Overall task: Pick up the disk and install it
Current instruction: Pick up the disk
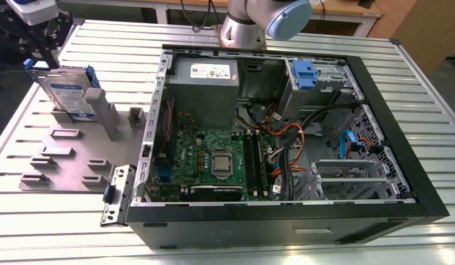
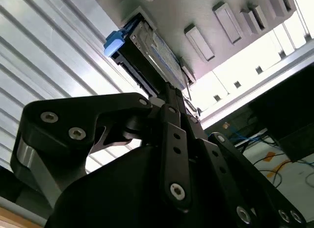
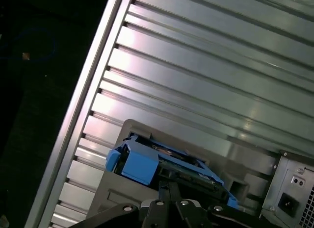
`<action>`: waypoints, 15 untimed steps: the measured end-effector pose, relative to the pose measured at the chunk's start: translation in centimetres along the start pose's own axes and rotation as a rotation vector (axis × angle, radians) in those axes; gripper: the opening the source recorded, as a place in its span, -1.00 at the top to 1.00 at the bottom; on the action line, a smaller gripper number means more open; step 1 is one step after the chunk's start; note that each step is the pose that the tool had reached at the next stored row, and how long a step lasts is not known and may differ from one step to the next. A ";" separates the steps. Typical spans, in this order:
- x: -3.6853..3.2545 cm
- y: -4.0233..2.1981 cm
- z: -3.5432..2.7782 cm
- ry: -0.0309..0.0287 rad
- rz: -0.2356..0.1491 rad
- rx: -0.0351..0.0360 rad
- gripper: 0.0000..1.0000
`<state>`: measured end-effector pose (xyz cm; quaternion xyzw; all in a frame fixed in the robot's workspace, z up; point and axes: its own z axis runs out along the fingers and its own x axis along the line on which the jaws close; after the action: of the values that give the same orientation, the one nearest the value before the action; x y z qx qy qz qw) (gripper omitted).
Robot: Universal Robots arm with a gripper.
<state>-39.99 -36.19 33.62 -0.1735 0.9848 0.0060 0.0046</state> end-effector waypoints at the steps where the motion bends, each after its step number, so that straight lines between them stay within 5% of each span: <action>1: 0.00 0.00 0.00 0.0001 -0.018 -0.0002 0.79; 15: 0.00 0.00 0.02 0.0028 -0.272 -0.0030 0.79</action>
<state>-40.00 -36.19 33.60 -0.3056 0.9521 0.0066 0.0038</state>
